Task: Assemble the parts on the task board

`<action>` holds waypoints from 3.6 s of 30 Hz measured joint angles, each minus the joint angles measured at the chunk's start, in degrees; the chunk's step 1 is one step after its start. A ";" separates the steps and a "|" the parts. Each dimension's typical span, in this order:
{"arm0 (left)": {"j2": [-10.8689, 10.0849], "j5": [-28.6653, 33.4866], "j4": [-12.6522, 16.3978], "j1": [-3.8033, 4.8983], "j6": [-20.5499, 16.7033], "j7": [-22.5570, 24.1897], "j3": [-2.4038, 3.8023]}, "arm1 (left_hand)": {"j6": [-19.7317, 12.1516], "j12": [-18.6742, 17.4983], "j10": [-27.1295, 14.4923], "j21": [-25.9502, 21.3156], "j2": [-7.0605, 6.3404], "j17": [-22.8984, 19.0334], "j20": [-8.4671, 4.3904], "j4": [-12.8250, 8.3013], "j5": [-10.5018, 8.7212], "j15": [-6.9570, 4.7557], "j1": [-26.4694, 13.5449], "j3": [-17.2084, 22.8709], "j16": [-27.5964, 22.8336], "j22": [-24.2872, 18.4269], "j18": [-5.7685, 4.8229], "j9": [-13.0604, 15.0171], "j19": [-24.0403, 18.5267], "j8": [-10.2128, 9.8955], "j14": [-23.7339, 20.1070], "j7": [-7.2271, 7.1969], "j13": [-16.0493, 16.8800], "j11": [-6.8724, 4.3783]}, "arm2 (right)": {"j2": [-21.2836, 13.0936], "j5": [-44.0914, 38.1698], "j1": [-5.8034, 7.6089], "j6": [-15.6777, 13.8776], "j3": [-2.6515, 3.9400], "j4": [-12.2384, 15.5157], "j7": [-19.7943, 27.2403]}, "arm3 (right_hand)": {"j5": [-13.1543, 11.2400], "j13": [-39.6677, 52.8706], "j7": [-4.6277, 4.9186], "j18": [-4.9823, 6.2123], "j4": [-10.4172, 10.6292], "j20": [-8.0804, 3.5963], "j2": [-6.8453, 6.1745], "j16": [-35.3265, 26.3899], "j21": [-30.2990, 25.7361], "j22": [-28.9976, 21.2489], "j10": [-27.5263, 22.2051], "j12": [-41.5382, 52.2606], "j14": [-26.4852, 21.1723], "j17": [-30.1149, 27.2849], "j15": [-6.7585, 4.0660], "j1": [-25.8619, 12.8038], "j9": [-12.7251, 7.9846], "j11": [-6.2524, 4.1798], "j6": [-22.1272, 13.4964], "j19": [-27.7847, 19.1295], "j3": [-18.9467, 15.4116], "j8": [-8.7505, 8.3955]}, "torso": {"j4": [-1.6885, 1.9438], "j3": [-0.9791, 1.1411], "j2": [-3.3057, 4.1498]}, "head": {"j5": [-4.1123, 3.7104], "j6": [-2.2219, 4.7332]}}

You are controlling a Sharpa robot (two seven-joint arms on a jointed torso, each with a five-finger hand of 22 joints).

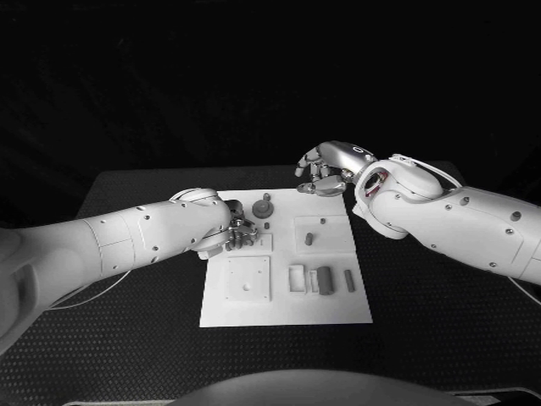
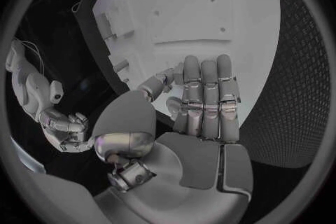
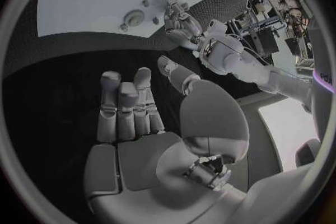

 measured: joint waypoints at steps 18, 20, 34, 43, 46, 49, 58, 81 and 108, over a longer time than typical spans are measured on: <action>-0.01 0.03 -0.01 -0.02 -0.09 -0.10 0.01 | 2.87 0.77 -1.21 -1.11 -5.08 -1.68 -0.22 4.81 -7.72 0.01 -1.99 -0.71 1.27 0.33 0.00 0.09 0.22 0.50 -0.83 -3.13 -0.56 -0.80 | 0.04 0.18 0.00 0.03 0.00 -0.05 0.00 | 0.00 -0.01 0.00 0.00 0.00 0.09 0.00 -0.01 -0.20 0.00 0.00 -0.22 -0.01 0.00 0.01 0.00 -0.06 0.00 -0.02 -0.09 0.00 -0.33 | 0.00 0.00 0.00 | -0.04 -0.07; -0.02 0.04 0.00 -0.02 -0.09 -0.08 0.01 | 2.88 0.77 -1.21 -1.11 -5.08 -1.76 -0.22 4.81 -7.72 0.01 -1.99 -0.71 1.31 0.40 0.00 0.09 0.22 0.50 -0.83 -3.14 -0.60 -0.80 | 0.03 0.19 0.00 0.03 0.00 -0.05 0.00 | 0.00 -0.01 0.00 0.00 0.00 0.09 0.00 -0.01 -0.20 0.00 0.00 -0.22 -0.02 0.00 0.02 0.00 -0.06 0.00 -0.02 -0.09 0.00 -0.33 | 0.00 0.01 0.00 | -0.04 -0.08; -0.08 0.06 0.02 -0.02 -0.03 -0.03 0.02 | 2.87 1.35 -1.41 -1.33 -3.91 -2.54 -0.22 2.15 -6.89 -0.19 0.76 -0.55 2.28 0.91 0.01 0.09 0.22 0.38 -1.03 -3.13 -0.85 -0.59 | -0.03 0.27 0.00 0.06 0.00 -0.07 0.02 | 0.00 0.04 -0.01 0.00 0.16 0.10 0.00 0.00 -0.20 -0.01 0.00 -0.22 -0.09 -0.05 0.09 0.00 -0.06 0.00 -0.03 -0.10 0.16 -0.33 | 0.00 0.00 -0.01 | -0.08 -0.14; -0.08 -0.07 0.02 -0.01 -0.18 -0.03 0.02 | 2.57 1.99 -1.57 -1.59 -2.58 -3.12 -0.43 -0.22 -6.04 -0.19 3.10 -0.12 3.08 1.32 0.00 0.14 0.43 0.61 -1.03 -2.83 -1.02 -0.01 | -0.02 0.32 0.00 0.10 0.00 -0.08 0.03 | 0.00 0.04 -0.02 0.00 0.26 0.19 0.00 0.00 -0.20 -0.01 0.00 -0.22 -0.09 -0.05 0.10 0.00 -0.06 0.00 -0.04 -0.19 0.06 -0.33 | 0.03 -0.03 -0.01 | -0.09 -0.08; -0.12 -0.30 0.03 -0.01 -0.23 -0.03 0.02 | 2.62 1.99 -1.39 -1.59 -2.58 -3.12 -0.51 -0.22 -6.04 -0.19 3.10 -0.12 3.08 1.39 0.00 0.30 0.51 0.61 -1.03 -2.89 -1.02 -0.07 | -0.03 0.34 0.00 0.11 0.00 -0.09 0.03 | 0.00 0.04 -0.11 0.00 0.32 0.20 0.00 0.00 -0.20 -0.01 0.00 -0.22 -0.09 -0.04 0.10 0.00 -0.05 0.00 -0.13 -0.20 0.00 -0.33 | 0.03 -0.03 0.00 | -0.09 -0.10; -0.15 -0.58 0.05 -0.01 -0.28 -0.07 0.02 | 2.78 1.99 -1.18 -1.59 -2.58 -3.18 -0.63 -0.43 -6.04 -0.19 3.10 -0.22 3.30 1.42 0.00 0.31 0.63 0.61 -1.03 -3.04 -1.01 -0.20 | -0.03 0.35 0.00 0.13 0.00 -0.09 0.03 | 0.00 0.04 -0.12 0.00 0.32 0.20 0.00 -0.26 -0.20 -0.01 0.00 -0.22 -0.09 -0.07 0.10 0.00 -0.05 0.00 -0.14 -0.20 0.00 -0.33 | 0.03 -0.04 -0.01 | -0.05 -0.12; -0.16 -1.26 0.06 -0.04 -0.45 -0.22 0.00 | 2.78 2.26 -1.21 -1.59 -2.58 -3.24 -0.63 -0.45 -6.04 -0.19 3.10 -0.20 3.30 1.54 0.00 0.34 0.63 0.60 -1.03 -3.04 -1.01 -0.22 | -0.02 0.38 0.00 0.19 0.00 -0.09 0.03 | 0.00 0.03 -0.13 0.00 0.32 0.21 0.00 -0.27 -0.20 -0.01 0.00 -0.22 -0.10 -0.09 0.11 0.00 -0.05 0.00 -0.16 -0.21 0.00 -0.33 | 0.03 -0.04 -0.01 | 0.01 -0.15; -0.01 -1.83 0.12 -0.08 -0.40 -0.68 0.02 | 2.71 2.26 -1.27 -1.59 -2.56 -3.39 -0.43 -0.66 -6.07 -0.19 3.10 -0.32 3.52 1.65 0.00 0.28 0.83 0.83 -1.03 -2.98 -1.07 -0.24 | -0.05 0.45 0.00 0.34 0.00 -0.06 0.04 | 0.00 0.07 -0.09 0.00 0.32 0.30 0.00 -0.27 -0.42 -0.02 0.00 -0.22 -0.13 -0.08 0.14 0.00 -0.05 0.00 -0.13 -0.30 0.00 -0.33 | -0.01 0.07 -0.01 | -0.01 -0.23; 0.24 -3.95 0.22 -0.21 -0.42 -0.80 0.05 | 2.58 2.66 -1.52 -2.10 -2.20 -4.20 -0.43 -0.96 -8.05 0.02 3.46 -0.62 4.09 1.84 0.00 0.20 0.82 0.70 -1.23 -2.85 -1.43 -0.27 | -0.04 0.53 0.00 0.45 0.00 -0.10 0.06 | 0.00 0.11 -0.08 0.00 0.41 0.32 0.18 -0.26 -0.42 -0.02 0.00 -0.22 -0.19 -0.13 0.20 -0.19 -0.04 0.00 -0.14 -0.32 -0.09 -0.33 | 0.00 0.01 -0.01 | -0.18 -0.25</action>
